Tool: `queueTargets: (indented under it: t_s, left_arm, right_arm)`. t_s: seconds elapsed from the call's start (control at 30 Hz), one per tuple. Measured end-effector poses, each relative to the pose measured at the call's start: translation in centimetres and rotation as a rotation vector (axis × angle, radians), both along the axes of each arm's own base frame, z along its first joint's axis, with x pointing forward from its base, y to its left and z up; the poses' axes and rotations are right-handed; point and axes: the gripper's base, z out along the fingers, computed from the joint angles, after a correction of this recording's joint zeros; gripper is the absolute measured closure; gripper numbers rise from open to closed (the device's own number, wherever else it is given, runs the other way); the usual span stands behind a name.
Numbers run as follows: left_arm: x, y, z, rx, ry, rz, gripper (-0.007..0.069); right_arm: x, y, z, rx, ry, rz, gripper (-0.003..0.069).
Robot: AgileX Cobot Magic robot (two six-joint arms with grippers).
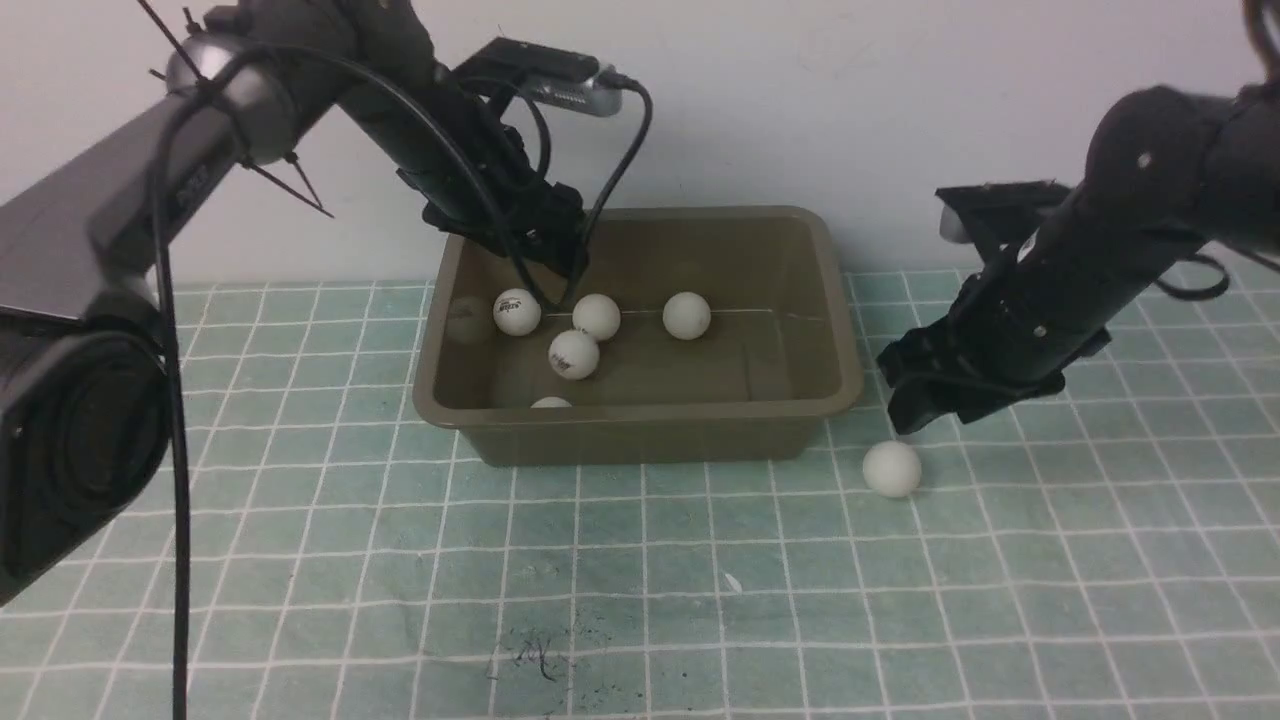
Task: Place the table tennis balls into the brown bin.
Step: 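Drop the ball into the bin, then reach for and grasp a ping pong ball on the table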
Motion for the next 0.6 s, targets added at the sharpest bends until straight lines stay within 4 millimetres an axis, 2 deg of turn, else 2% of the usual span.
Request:
queueTargets:
  t_s: [0.07, 0.1, 0.13, 0.17, 0.2, 0.23, 0.27, 0.3, 0.33, 0.37, 0.4, 0.5, 0.57, 0.6]
  left_arm:
    - [-0.2, -0.2, 1.1, 0.022, -0.011, 0.027, 0.0055]
    - [-0.6, 0.2, 3.0, 0.05, -0.033, 0.053, 0.0117]
    - [-0.7, 0.2, 3.2, 0.052, -0.035, 0.061, 0.0129]
    - [-1.4, 0.8, 5.7, 0.076, -0.077, 0.089, 0.0252]
    - [-2.2, 1.5, 8.4, 0.103, -0.14, 0.113, 0.0392]
    - [-2.9, 2.0, 10.4, 0.113, -0.192, 0.13, 0.0483]
    - [-3.6, 2.4, 12.1, 0.117, -0.232, 0.14, 0.0533]
    - [-3.7, 2.6, 12.4, 0.12, -0.239, 0.143, 0.0543]
    - [-4.9, 3.3, 14.7, 0.121, -0.288, 0.163, 0.0585]
    - [-5.4, 3.5, 15.4, 0.118, -0.304, 0.167, 0.0594]
    - [-7.5, 4.8, 18.8, 0.106, -0.374, 0.205, 0.062]
    - [-10.5, 6.1, 22.4, 0.068, -0.448, 0.254, 0.0629]
    - [-12.3, 6.8, 24.0, 0.05, -0.479, 0.279, 0.0629]
    - [-14.0, 7.3, 25.2, 0.037, -0.499, 0.297, 0.0629]
  right_arm:
    - [0.4, 0.1, -1.1, -0.001, 0.004, -0.002, 0.0097]
    - [0.8, 0.2, -2.2, -0.009, 0.014, 0.008, 0.0039]
    - [0.8, 0.2, -2.4, -0.01, 0.016, 0.009, 0.0026]
    - [1.0, 0.2, -3.6, -0.019, 0.035, 0.018, -0.0003]
    - [1.1, 0.2, -4.6, -0.026, 0.056, 0.026, -0.0003]
    - [1.2, 0.2, -5.1, -0.028, 0.069, 0.028, 0.0011]
    - [1.2, 0.2, -5.6, -0.031, 0.084, 0.029, 0.0046]
    - [1.2, 0.2, -5.7, -0.032, 0.086, 0.029, 0.0055]
    - [1.2, 0.2, -6.0, -0.04, 0.098, 0.036, 0.0119]
    - [1.1, 0.1, -6.1, -0.047, 0.098, 0.04, 0.0151]
    - [1.0, 0.0, -6.0, -0.059, 0.116, 0.046, 0.0332]
    - [0.8, -0.4, -4.5, -0.063, 0.107, 0.039, 0.0302]
    - [0.6, -0.5, -2.7, -0.054, 0.074, 0.036, 0.0304]
    - [0.2, -0.6, -0.1, -0.025, 0.03, 0.025, 0.0304]
